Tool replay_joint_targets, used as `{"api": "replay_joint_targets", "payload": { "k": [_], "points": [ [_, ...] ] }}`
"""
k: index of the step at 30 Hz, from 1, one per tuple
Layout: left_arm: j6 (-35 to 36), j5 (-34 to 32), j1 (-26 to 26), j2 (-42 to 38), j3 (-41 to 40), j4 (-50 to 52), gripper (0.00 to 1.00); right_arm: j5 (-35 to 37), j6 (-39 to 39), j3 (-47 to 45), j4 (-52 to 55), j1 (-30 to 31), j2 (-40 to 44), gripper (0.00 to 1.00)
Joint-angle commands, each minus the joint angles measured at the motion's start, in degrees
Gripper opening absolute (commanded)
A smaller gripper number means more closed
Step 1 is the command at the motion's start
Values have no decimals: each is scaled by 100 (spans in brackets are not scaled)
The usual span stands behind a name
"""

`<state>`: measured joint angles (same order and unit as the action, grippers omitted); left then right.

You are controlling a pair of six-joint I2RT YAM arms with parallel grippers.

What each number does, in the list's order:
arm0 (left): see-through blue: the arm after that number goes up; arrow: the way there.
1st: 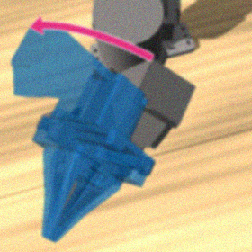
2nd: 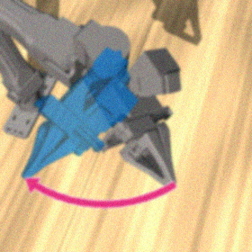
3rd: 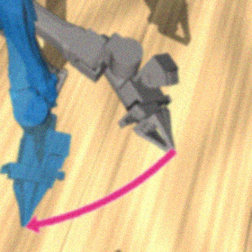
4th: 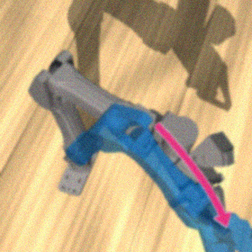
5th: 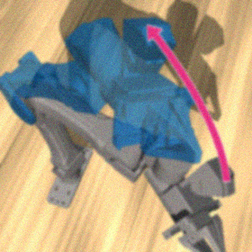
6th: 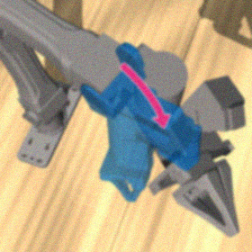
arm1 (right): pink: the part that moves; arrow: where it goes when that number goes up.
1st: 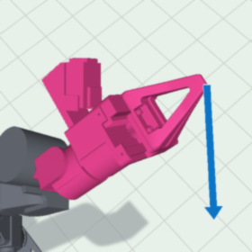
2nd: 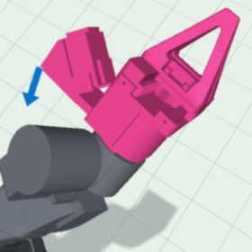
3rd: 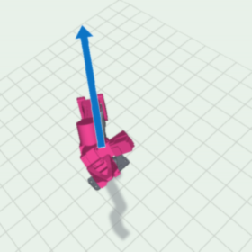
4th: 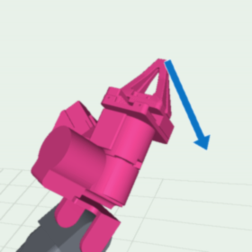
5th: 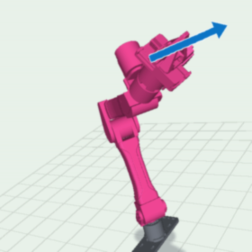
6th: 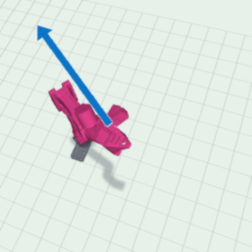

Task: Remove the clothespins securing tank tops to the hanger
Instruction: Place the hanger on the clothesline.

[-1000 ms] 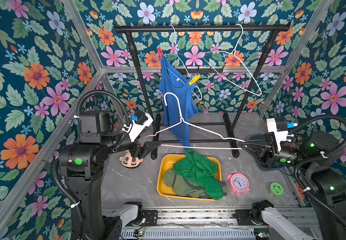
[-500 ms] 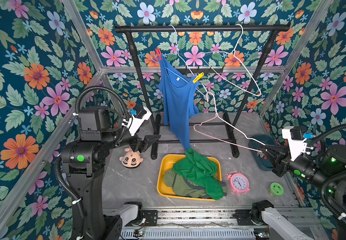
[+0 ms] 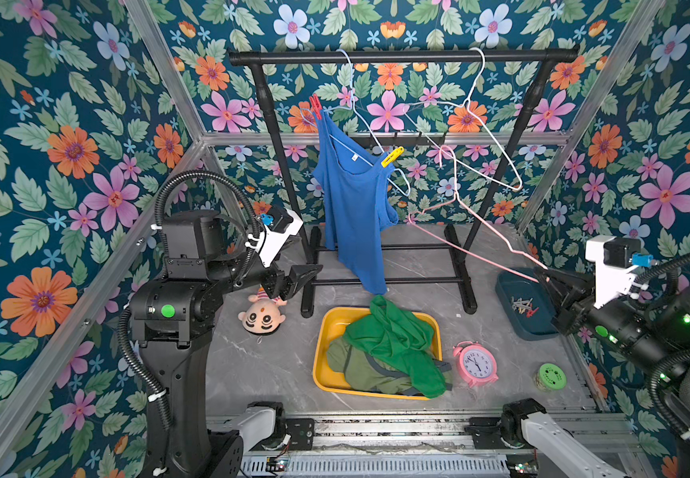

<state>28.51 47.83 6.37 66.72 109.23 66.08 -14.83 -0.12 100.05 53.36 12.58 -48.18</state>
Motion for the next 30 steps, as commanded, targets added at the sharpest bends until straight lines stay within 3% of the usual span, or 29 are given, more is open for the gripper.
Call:
{"api": "replay_joint_targets", "payload": {
  "k": [1,18,24,28,30],
  "points": [
    [-83,122,-4,-16,-68,-191,81,-119,92,-6,-1250,7,-242,0],
    [-179,77,-4,190,-19,-324,81,-51,71,187,-3760,4,-1542,0],
    [-201,58,-13,236,15,-314,81,60,49,675,-3855,3,-2033,0],
    [-145,32,-13,236,15,-269,81,153,2,1389,-3366,0,-2596,0],
    [-122,39,-13,245,-22,-263,81,215,-77,1296,-3471,4,-2709,0]
  ]
}}
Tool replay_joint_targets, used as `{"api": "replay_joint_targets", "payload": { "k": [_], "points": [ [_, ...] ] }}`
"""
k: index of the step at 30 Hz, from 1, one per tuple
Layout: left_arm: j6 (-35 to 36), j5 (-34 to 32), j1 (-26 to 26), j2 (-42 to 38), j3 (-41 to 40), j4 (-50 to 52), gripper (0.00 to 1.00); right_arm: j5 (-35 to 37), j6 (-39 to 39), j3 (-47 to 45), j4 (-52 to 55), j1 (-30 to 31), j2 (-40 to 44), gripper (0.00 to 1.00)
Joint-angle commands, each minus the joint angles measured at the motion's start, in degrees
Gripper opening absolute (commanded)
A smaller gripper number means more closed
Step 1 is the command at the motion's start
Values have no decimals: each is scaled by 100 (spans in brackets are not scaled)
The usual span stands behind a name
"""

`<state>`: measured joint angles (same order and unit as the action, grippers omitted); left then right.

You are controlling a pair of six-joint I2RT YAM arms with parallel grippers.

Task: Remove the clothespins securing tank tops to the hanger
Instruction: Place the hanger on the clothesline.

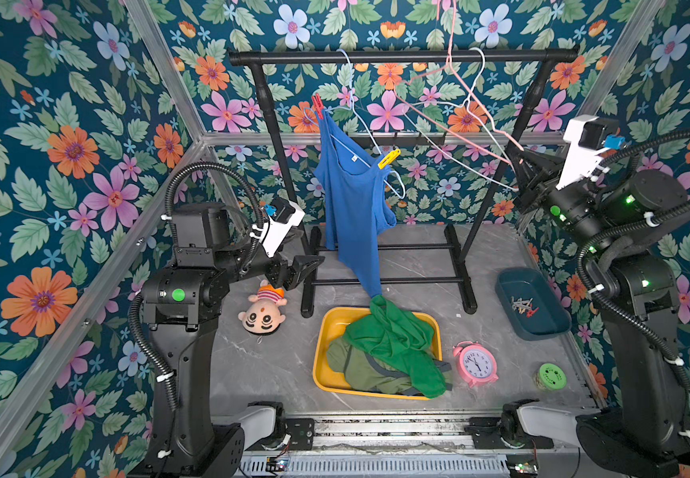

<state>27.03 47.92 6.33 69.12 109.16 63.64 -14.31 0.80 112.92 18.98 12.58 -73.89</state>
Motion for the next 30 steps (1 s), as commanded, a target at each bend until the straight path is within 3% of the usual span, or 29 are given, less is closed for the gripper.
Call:
{"api": "replay_joint_targets", "payload": {
  "k": [1,19,23,30],
  "points": [
    [37,40,-9,11,-35,-16,81,174,-175,-61,-93,-2,-184,0],
    [201,91,-8,62,-102,116,82,87,-74,-1246,248,-25,336,0],
    [232,17,-7,74,-86,132,82,-212,-28,-1344,534,-27,490,20],
    [215,-40,-9,77,-87,132,82,-473,-58,-1093,892,-25,647,43]
  ]
}}
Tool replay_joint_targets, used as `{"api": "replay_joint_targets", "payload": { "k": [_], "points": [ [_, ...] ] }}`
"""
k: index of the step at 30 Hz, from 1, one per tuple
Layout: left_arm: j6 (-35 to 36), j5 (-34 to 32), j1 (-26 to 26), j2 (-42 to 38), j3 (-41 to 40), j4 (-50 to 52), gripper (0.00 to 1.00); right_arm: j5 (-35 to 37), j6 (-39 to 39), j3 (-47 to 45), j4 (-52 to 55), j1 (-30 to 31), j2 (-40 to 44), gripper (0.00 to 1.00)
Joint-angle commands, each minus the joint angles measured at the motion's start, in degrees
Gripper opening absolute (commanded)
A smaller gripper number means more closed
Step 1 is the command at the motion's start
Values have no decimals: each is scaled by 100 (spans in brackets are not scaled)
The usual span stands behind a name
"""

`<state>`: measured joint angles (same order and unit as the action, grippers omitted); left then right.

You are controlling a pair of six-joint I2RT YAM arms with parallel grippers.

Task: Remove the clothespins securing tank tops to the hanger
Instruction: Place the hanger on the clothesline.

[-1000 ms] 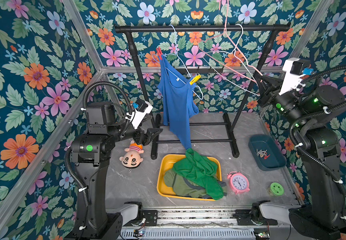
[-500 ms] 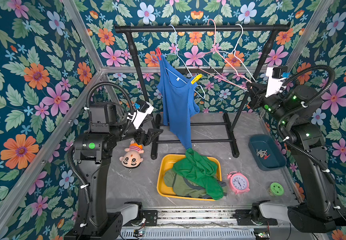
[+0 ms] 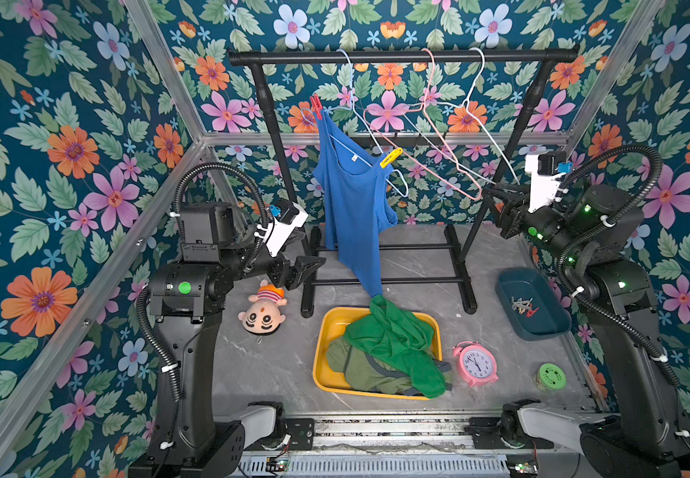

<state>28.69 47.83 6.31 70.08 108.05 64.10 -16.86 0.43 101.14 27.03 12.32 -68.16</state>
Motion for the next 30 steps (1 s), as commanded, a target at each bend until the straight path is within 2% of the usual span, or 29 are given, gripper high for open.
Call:
{"api": "replay_joint_targets", "payload": {
  "k": [1,5,10,14,20,26,30],
  "points": [
    [40,-75,-7,-36,31,82,82,-287,-25,91,96,0,124,44],
    [49,-108,-7,-62,42,87,82,-748,275,150,-22,-1,312,49],
    [-2,-3,-7,-27,28,12,82,-2254,1531,247,-683,155,-126,55],
    [-52,1,-7,84,144,31,82,-1883,1138,371,-550,979,-635,55],
    [-92,-33,-6,111,207,13,82,-1488,904,628,-689,1611,-1296,54],
    [-87,-20,-7,60,175,13,82,-964,667,1115,-570,2040,-1988,53],
    [-83,-3,-7,-21,56,1,82,-714,597,1243,-540,2108,-2276,53]
  ]
}}
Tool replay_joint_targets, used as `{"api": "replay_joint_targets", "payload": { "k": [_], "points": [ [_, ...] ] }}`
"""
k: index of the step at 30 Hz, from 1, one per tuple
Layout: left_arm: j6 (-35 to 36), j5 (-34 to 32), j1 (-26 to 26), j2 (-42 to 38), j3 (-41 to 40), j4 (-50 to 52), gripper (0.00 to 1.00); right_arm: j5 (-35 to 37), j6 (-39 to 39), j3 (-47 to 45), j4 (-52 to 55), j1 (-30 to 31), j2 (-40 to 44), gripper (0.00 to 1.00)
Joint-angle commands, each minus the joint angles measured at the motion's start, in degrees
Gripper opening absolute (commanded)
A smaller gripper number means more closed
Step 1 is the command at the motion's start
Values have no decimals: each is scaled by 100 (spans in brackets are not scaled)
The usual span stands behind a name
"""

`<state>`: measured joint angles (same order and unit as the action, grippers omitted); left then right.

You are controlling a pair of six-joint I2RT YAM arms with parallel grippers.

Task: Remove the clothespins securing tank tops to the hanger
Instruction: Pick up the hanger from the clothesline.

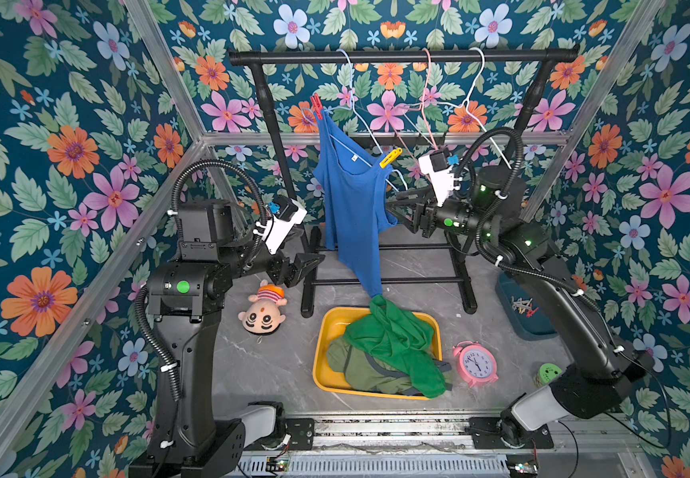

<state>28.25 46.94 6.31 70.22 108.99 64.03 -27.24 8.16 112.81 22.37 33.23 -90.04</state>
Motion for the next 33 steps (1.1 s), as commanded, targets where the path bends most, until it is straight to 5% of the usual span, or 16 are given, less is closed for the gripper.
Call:
{"api": "replay_joint_targets", "payload": {
  "k": [1,10,16,21,26,33],
  "points": [
    [-40,88,-7,-56,-67,13,82,333,-182,89,-72,17,-142,53],
    [-11,16,-7,-169,-242,18,83,668,-324,-66,-279,21,-177,51],
    [93,-53,-7,-218,-250,82,83,430,-623,-357,-163,96,610,48],
    [105,34,-7,-150,-204,86,83,-534,-803,-70,236,42,839,47],
    [41,133,-9,-70,-112,59,83,970,-931,48,2,-10,739,48],
    [5,114,-7,-115,-156,68,83,624,-659,799,169,-259,-116,49]
  ]
}}
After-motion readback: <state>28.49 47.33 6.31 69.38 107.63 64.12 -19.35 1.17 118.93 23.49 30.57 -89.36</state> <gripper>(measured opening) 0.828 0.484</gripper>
